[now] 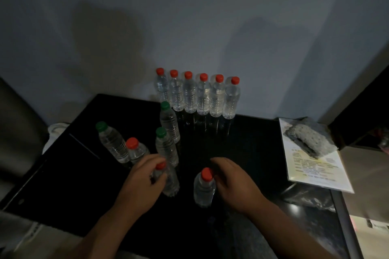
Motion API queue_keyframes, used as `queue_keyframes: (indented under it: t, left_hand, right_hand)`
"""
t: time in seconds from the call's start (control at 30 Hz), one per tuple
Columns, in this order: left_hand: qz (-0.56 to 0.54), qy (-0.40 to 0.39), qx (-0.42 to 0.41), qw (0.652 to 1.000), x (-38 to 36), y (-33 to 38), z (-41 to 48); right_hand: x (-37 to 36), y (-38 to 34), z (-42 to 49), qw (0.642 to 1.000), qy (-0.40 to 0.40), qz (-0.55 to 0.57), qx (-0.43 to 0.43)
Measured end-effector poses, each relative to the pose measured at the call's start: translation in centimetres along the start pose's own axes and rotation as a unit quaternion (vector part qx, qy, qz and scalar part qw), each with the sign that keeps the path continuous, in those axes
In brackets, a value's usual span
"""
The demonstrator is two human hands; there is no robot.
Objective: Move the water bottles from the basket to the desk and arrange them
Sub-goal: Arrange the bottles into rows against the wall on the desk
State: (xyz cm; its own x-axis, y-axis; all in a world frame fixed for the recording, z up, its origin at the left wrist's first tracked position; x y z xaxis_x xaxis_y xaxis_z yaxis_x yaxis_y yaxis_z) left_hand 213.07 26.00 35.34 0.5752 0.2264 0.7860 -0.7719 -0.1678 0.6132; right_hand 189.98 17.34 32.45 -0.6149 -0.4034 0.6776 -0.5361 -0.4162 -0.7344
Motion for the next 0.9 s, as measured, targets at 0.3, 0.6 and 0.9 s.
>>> queue_keyframes:
  t: [0.3, 0.6, 0.9]
  left_hand:
    - [-0.057, -0.066, 0.042, 0.995, -0.4, -2.2, 0.4]
    - [-0.127, -0.124, 0.036, 0.983, -1.0, -4.3, 2.8]
    - [-0.137, -0.178, -0.008, 0.974, -2.0, -5.4, 4.5]
  right_hand:
    - [-1.8, -1.0, -1.0, 0.999, -0.003, 0.034, -0.023]
    - [-3.1, -1.2, -0.5, 0.990, 0.041, 0.043, -0.127]
    - [-4.1, -1.1, -1.1, 0.959, 0.135, 0.085, -0.233]
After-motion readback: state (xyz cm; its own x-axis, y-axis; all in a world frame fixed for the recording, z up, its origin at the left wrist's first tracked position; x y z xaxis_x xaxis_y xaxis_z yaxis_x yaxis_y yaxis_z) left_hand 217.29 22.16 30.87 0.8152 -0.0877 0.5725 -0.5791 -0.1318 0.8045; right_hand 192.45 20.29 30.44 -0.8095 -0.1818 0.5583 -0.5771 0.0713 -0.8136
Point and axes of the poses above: each hand's wrist, its own z-axis towards the middle knuckle, its own x-axis out of the back of the hand, y = z × x, the point moved 4 cm from there along z, towards the middle knuckle, and after that the axes turned 5 degrees about z, right-handed, at the moved point
